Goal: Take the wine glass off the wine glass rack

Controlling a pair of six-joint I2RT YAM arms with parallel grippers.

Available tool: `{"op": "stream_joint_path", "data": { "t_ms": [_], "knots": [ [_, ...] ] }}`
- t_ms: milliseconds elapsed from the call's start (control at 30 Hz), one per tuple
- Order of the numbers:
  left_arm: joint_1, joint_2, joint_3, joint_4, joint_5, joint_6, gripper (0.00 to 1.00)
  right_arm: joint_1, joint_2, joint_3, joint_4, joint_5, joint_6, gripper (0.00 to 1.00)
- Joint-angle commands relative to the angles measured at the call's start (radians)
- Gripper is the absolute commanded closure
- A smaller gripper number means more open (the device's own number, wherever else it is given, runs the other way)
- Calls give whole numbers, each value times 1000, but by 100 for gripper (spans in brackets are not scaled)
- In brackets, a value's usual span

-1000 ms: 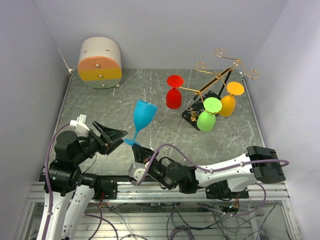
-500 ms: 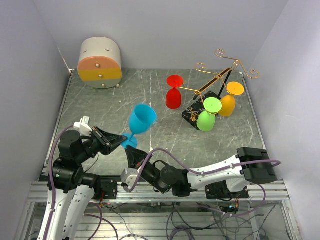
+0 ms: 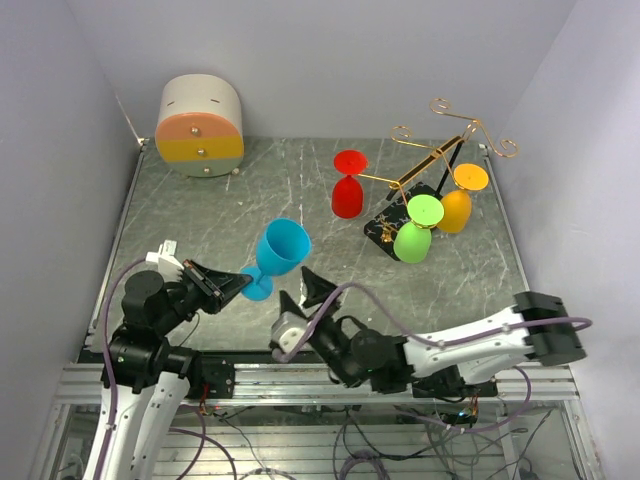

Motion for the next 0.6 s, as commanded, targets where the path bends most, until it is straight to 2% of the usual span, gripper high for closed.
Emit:
{"op": "stream_joint_path", "data": {
  "t_ms": [0, 67, 167, 233, 333, 400, 533, 567],
  "knots": [
    [6, -34, -29, 42, -101, -2, 93, 87, -198, 91, -497, 148, 363, 39],
    [6, -40, -21, 26, -143, 24, 93, 85, -266, 172, -764, 142, 557, 44],
    [7, -47, -19, 25, -172, 56, 93, 85, -335, 309, -1050, 144, 771, 51],
    [7, -51, -24, 39, -173, 67, 93, 81, -358, 398, -1178, 152, 872, 56],
    [6, -69, -44, 79, -164, 74, 93, 28, -345, 553, -1305, 66, 938, 61],
    [8, -88, -59, 110, -153, 80, 93, -91, -292, 674, -1404, -78, 985, 61],
    [6, -133, -58, 108, -163, 98, 93, -453, -132, 926, -1556, -530, 1040, 58],
    [6, -138, -55, 99, -168, 105, 93, -512, -88, 986, -1587, -614, 1046, 56]
  ]
}}
